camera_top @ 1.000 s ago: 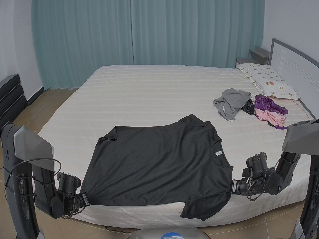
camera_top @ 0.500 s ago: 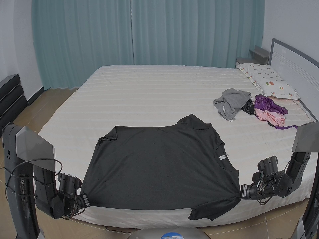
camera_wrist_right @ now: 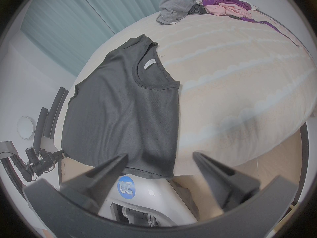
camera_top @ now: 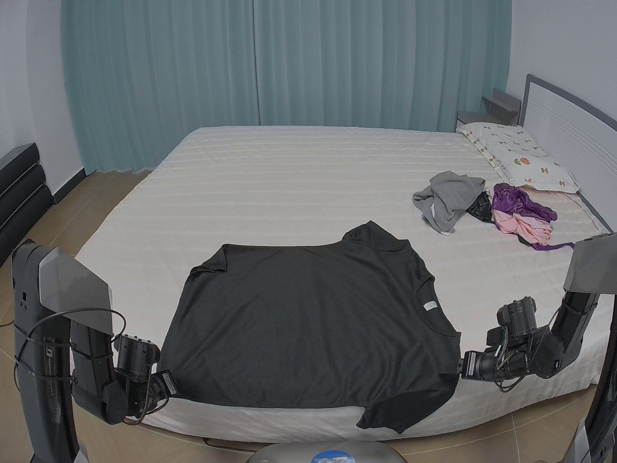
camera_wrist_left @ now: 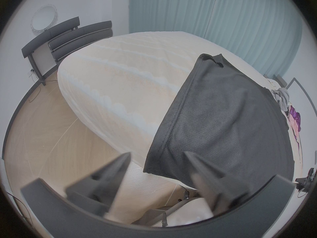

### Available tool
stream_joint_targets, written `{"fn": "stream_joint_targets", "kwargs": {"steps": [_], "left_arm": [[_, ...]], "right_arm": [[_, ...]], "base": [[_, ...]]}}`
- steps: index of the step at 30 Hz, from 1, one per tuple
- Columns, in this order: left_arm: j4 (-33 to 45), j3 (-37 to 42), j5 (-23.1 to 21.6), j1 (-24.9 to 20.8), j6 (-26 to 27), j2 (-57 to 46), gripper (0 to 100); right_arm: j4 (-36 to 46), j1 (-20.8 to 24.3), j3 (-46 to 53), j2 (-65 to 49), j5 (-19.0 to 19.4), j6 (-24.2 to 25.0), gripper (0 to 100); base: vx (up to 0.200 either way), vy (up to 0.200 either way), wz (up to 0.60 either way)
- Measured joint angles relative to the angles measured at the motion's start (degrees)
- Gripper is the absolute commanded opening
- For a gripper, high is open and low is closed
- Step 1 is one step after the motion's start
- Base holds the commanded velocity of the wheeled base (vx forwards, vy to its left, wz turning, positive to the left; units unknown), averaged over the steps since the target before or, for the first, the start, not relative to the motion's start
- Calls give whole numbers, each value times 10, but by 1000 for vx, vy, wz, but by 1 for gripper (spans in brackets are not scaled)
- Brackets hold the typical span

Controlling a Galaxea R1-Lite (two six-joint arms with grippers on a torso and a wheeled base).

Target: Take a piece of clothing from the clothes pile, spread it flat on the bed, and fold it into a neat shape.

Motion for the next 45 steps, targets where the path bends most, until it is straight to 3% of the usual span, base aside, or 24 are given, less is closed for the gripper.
{"fn": "stream_joint_targets", "kwargs": {"steps": [11, 18, 27, 45], "left_arm": [[-27, 5, -7, 9, 0, -20, 100], [-31, 9, -59, 30, 0, -86, 100], [-31, 0, -59, 49, -2, -110, 100], [-31, -2, -64, 66, -3, -114, 100]], "right_arm": [[-2, -3, -3, -68, 16, 54, 100], [3, -8, 7, -126, 5, 91, 100], [4, -14, 14, -151, -4, 96, 100], [-2, -15, 17, -159, -2, 97, 100]], "base": [[0, 0, 0], [0, 0, 0], [0, 0, 0], [0, 167, 0]]}}
